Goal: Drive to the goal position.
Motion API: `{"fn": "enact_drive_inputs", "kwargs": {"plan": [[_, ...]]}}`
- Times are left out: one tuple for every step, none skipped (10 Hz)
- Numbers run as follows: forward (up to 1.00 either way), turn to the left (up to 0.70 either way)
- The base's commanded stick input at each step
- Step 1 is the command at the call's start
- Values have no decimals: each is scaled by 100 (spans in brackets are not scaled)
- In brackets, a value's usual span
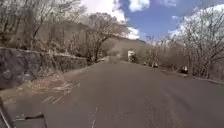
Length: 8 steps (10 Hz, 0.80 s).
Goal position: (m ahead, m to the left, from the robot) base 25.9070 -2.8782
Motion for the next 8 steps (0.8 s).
{"fn": "enact_drive_inputs", "kwargs": {"plan": [[70, 0], [70, 0], [70, 0], [70, 0], [70, 1], [70, 2], [70, 1], [70, 1]]}}
